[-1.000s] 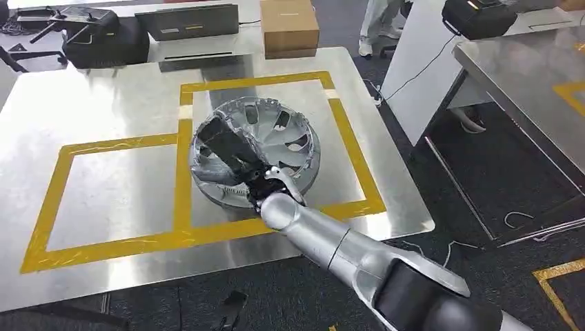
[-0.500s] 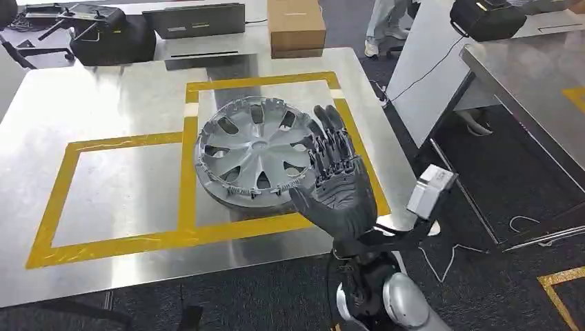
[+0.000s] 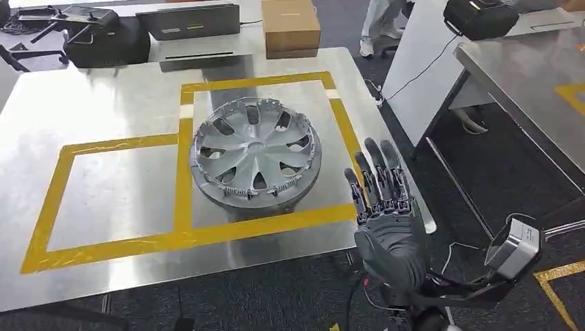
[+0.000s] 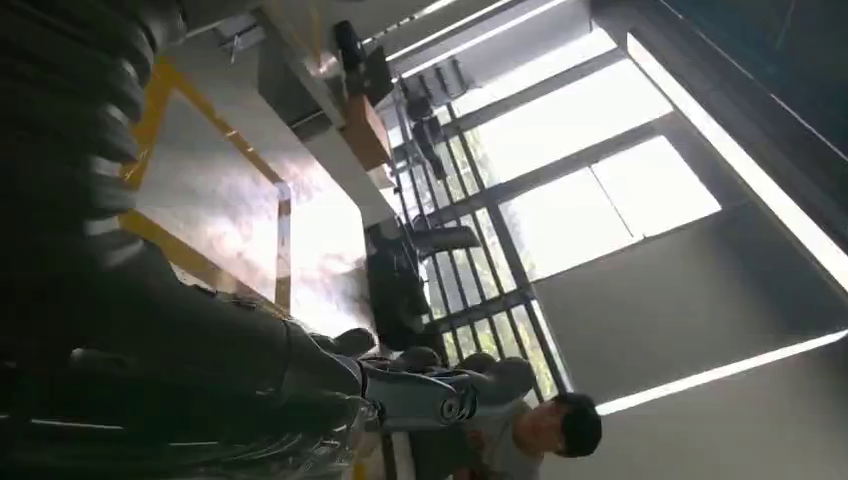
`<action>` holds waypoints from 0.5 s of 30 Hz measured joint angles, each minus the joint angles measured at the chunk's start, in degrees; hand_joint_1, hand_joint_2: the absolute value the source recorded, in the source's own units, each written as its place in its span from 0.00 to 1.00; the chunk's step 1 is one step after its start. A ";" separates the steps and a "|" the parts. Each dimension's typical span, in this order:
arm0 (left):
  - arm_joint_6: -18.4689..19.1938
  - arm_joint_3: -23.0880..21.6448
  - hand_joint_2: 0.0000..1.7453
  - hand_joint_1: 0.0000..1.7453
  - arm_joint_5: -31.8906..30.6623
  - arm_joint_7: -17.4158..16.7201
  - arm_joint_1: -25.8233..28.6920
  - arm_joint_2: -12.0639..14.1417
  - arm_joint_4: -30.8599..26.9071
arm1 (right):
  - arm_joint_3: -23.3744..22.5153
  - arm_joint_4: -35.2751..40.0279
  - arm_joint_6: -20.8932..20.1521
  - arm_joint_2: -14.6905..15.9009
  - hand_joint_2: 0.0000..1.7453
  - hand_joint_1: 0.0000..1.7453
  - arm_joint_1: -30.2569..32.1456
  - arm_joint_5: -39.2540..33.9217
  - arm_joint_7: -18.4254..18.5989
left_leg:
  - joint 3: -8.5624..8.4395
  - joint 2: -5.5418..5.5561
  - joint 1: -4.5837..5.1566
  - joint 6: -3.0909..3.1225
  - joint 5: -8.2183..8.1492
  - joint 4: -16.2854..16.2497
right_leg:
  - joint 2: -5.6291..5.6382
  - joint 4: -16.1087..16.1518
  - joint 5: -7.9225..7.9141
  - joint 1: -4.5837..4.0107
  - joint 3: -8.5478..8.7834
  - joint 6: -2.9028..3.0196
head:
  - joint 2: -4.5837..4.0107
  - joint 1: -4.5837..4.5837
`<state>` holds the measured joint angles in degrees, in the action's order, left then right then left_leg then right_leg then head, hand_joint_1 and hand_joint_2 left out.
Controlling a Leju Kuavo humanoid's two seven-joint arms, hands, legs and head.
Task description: Take the parts from the cabinet and place them on the table.
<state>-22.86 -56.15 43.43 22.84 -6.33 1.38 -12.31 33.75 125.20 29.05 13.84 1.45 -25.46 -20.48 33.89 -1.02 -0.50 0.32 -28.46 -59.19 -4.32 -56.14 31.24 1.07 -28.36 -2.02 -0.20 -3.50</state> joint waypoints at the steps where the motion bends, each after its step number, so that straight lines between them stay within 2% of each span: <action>1: 0.07 0.00 0.00 0.00 -0.09 0.00 0.07 -0.02 0.00 | 0.00 0.20 0.11 0.22 1.00 0.00 0.28 0.24 0.00 | 0.00 -0.04 0.00 0.00 0.00 0.00 | 0.03 0.00 0.00 0.00 -0.01 0.00 | 0.00 -0.04; 7: 0.33 0.26 0.00 0.00 1.16 -0.46 0.13 -0.15 0.00 | 0.22 0.66 0.85 1.44 1.00 0.00 0.97 3.33 1.25 | -0.04 -0.20 0.01 -0.01 -0.02 0.00 | 0.14 0.00 -0.03 0.00 -0.01 -0.05 | 0.00 -0.02; 12: 0.20 1.81 0.00 0.00 3.76 -0.11 0.24 -0.15 0.02 | 0.68 1.29 2.99 2.18 1.00 0.00 2.13 6.38 1.84 | -0.05 -0.57 0.37 0.41 -0.33 -0.10 | 0.27 0.14 -0.22 0.21 0.05 -0.35 | 0.00 0.11; 15: -0.09 2.40 0.00 0.00 3.21 0.39 0.31 -0.52 0.02 | 1.12 1.55 4.11 2.38 1.00 0.00 2.15 6.99 3.28 | -0.02 -0.71 0.76 0.72 -0.49 -0.10 | 0.35 0.22 -0.32 0.58 0.13 -0.66 | 0.00 0.35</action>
<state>-22.95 -53.75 46.64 23.23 -6.02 0.85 -12.28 34.86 126.75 33.16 16.22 3.60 -18.47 -17.20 33.87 -1.74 0.26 1.04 -28.95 -59.30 -3.97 -55.92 30.92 1.65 -28.23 -2.68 -0.20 -3.15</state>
